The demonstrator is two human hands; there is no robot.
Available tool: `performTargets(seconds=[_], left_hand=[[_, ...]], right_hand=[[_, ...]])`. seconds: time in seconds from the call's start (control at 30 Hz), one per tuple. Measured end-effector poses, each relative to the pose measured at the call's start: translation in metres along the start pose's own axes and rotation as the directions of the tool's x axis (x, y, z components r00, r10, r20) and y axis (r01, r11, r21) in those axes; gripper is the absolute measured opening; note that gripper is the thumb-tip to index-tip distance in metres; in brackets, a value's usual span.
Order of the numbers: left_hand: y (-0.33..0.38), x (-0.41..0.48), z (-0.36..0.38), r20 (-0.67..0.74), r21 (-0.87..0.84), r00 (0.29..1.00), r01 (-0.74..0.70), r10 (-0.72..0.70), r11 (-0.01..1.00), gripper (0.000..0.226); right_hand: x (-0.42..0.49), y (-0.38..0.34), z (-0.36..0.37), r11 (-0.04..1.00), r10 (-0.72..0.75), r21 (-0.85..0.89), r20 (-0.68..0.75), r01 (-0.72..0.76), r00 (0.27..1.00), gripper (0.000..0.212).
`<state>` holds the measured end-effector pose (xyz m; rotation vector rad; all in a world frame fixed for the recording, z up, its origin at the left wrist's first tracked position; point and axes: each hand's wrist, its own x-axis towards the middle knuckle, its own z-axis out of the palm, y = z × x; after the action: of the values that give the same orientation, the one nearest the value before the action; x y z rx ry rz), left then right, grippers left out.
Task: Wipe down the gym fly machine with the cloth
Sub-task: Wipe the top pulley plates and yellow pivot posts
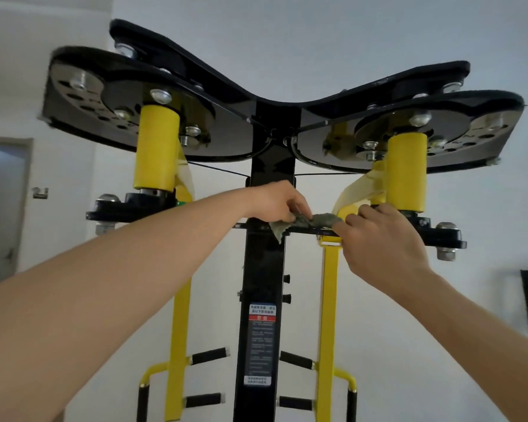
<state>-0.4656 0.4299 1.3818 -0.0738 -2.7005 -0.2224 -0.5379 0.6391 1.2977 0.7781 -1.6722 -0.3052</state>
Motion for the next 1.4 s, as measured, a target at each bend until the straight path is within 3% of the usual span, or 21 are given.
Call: performTargets(seconds=[0.2, 0.3, 0.4, 0.53, 0.8, 0.9, 0.97, 1.03, 1.13, 1.2, 1.27, 1.33, 1.4], left_hand=[[-0.031, -0.022, -0.027, 0.011, 0.305, 0.985, 0.163, -0.175, 0.938, 0.042], [-0.043, -0.031, -0.034, -0.029, 0.36, 0.971, 0.232, -0.238, 0.904, 0.041], [-0.043, -0.03, -0.03, -0.068, 0.251, 0.98, 0.199, -0.188, 0.947, 0.031], [-0.023, -0.029, -0.02, -0.078, 0.06, 0.996, 0.045, -0.04, 0.997, 0.021], [-0.003, -0.062, -0.021, -0.198, -0.028, 0.975, -0.114, 0.106, 0.993, 0.022], [0.009, -0.077, -0.025, -0.233, -0.034, 0.961, -0.161, 0.149, 0.986, 0.026], [0.015, -0.085, -0.029, -0.257, -0.023, 0.953, -0.174, 0.162, 0.984, 0.029], [0.023, -0.092, -0.033, -0.296, -0.035, 0.94, -0.185, 0.167, 0.982, 0.033], [0.032, -0.097, -0.037, -0.366, -0.072, 0.915, -0.207, 0.168, 0.976, 0.047], [0.038, -0.099, -0.04, -0.404, -0.081, 0.901, -0.207, 0.158, 0.975, 0.055], [0.042, -0.101, -0.044, -0.427, -0.085, 0.89, -0.215, 0.16, 0.973, 0.056], [0.045, -0.104, -0.049, -0.448, -0.078, 0.88, -0.211, 0.154, 0.974, 0.055], [0.045, -0.106, -0.055, -0.455, -0.075, 0.883, -0.166, 0.115, 0.983, 0.058]], right_hand=[[-0.001, -0.002, -0.002, 1.0, 0.013, 0.0, -0.016, -0.013, 1.0, 0.014], [-0.002, -0.002, -0.004, 1.0, 0.019, 0.014, -0.029, -0.019, 0.999, 0.014], [-0.002, -0.002, -0.004, 0.999, 0.015, 0.036, -0.041, -0.013, 0.999, 0.02], [-0.002, -0.002, -0.003, 0.999, 0.016, 0.052, -0.051, -0.013, 0.999, 0.027], [-0.003, 0.0, -0.004, 0.995, 0.025, 0.102, -0.026, -0.022, 0.999, 0.038], [-0.001, -0.003, -0.01, 0.954, 0.126, 0.286, -0.095, -0.094, 0.988, 0.034], [0.004, -0.004, -0.018, 0.844, 0.263, 0.514, -0.15, -0.152, 0.953, 0.033], [0.01, -0.004, -0.025, 0.668, 0.332, 0.725, -0.09, -0.167, 0.939, 0.04], [0.02, -0.004, -0.034, 0.25, 0.27, 0.954, 0.095, -0.165, 0.958, 0.046], [0.026, -0.003, -0.04, -0.101, 0.204, 0.979, 0.196, -0.178, 0.959, 0.042], [0.034, -0.002, -0.046, -0.366, 0.17, 0.915, 0.245, -0.17, 0.954, 0.033], [0.042, 0.001, -0.052, -0.476, 0.186, 0.865, 0.274, -0.158, 0.944, 0.025], [0.048, 0.005, -0.056, -0.518, 0.218, 0.841, 0.304, -0.154, 0.927, 0.023]])
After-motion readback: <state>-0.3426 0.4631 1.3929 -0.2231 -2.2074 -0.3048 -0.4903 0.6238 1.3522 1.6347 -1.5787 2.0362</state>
